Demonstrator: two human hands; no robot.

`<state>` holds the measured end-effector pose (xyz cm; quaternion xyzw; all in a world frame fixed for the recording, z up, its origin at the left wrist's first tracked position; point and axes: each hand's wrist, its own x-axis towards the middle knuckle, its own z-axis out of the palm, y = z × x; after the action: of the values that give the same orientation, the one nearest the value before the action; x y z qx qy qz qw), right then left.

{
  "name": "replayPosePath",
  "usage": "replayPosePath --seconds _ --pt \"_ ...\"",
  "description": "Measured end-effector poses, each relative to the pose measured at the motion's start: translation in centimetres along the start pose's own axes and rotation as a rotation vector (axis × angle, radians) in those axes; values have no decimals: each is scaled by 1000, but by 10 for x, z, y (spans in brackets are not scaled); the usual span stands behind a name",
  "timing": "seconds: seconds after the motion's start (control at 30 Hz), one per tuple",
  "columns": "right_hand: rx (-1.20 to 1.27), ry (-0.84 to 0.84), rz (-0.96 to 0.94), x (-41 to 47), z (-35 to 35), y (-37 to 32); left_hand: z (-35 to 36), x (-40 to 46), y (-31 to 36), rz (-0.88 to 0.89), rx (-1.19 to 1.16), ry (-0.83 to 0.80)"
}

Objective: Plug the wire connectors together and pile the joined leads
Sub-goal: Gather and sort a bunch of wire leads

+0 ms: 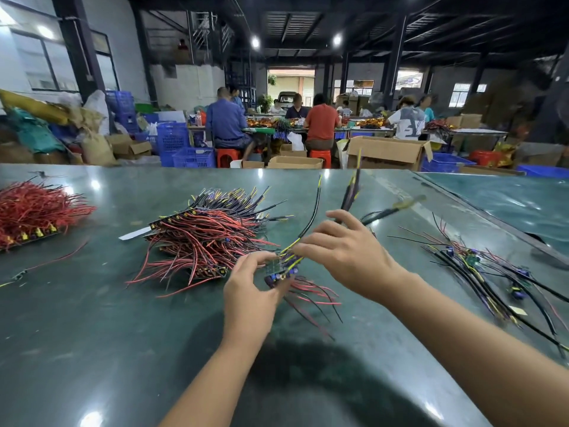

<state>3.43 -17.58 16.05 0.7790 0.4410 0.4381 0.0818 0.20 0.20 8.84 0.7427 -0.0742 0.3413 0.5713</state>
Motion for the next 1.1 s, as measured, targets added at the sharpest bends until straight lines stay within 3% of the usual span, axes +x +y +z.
replayPosePath --seconds 0.07,0.17,0.33,0.5,0.63,0.8,0.87,0.93,1.0,1.1 --pt "-1 158 10 -17 8 -8 0 -3 3 36 -17 -1" --pt "-5 261 73 -34 15 -15 2 -6 4 123 -99 6" --pt "49 320 266 -44 23 -28 -1 -7 4 250 -89 19" --pt "152 309 487 -42 19 -51 -3 -4 5 247 -63 66" --pt "434 191 693 -33 3 -61 -6 -3 3 264 -30 106" --pt "1240 -132 1377 -23 -4 -77 -5 -3 3 296 -22 101" --pt "1638 -10 1482 -22 -2 -84 -5 -4 3 336 -23 71" --pt "1854 198 1432 -21 -4 -87 -4 -6 5 359 -48 37" --pt "1945 335 1338 -24 -6 -86 -3 -6 8 346 -103 9" --pt "1910 388 1324 -28 -3 -80 4 -7 11 197 -135 -48"
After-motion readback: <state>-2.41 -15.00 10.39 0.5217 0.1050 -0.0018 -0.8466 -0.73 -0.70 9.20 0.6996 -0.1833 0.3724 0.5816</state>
